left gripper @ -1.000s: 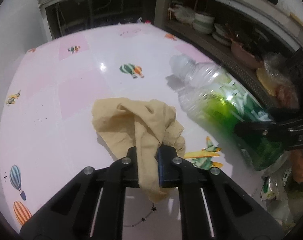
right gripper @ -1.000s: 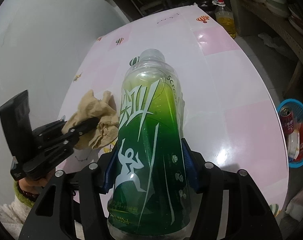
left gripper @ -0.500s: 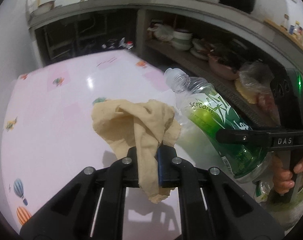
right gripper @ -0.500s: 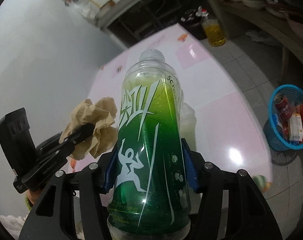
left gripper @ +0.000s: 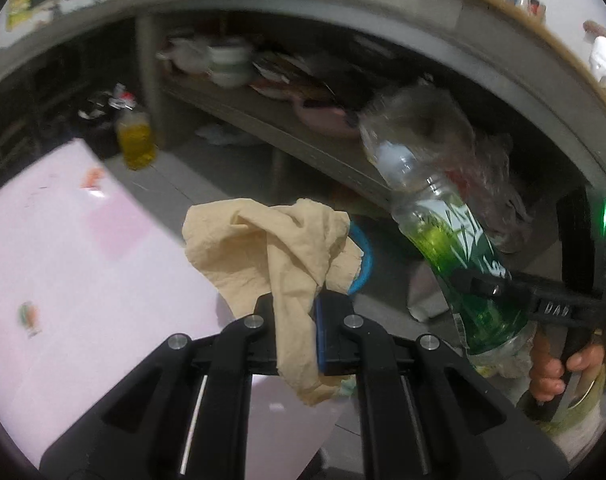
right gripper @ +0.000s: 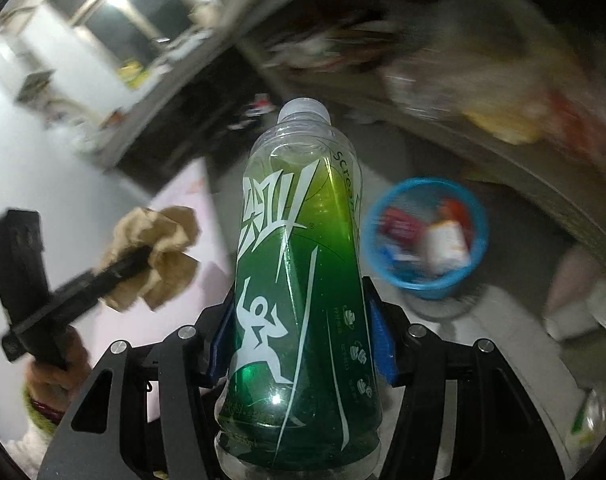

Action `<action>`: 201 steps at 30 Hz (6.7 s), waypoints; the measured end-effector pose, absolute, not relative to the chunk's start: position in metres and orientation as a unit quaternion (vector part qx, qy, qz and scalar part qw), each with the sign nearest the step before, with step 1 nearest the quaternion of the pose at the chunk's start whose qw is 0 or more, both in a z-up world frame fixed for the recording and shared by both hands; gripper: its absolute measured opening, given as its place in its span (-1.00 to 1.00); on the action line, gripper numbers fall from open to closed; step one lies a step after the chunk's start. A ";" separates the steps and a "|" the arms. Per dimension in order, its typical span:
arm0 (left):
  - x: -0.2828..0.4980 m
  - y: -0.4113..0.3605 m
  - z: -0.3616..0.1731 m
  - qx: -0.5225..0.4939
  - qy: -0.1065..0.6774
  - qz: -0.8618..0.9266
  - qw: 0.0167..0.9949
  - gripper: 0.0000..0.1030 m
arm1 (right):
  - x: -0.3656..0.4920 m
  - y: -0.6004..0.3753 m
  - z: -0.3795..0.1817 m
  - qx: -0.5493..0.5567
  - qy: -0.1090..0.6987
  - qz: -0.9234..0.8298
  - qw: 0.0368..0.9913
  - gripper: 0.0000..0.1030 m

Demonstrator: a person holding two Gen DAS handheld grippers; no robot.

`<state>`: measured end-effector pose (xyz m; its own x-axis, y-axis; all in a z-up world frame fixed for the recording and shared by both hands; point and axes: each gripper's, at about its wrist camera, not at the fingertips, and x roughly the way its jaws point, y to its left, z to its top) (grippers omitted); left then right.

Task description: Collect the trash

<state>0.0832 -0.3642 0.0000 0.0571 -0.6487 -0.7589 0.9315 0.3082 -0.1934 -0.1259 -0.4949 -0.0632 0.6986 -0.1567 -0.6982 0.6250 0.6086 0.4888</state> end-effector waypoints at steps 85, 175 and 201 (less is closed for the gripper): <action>0.014 -0.144 -0.002 0.054 0.362 -0.237 0.900 0.83 | -0.128 -0.278 -0.019 0.035 0.288 -0.302 0.908 0.87; -0.007 -0.153 -0.025 0.177 0.380 -0.158 0.894 0.83 | -0.125 -0.337 -0.026 0.043 0.341 -0.296 0.891 0.87; -0.007 -0.157 -0.023 0.148 0.391 -0.172 0.892 0.83 | -0.131 -0.338 -0.026 0.035 0.341 -0.299 0.891 0.87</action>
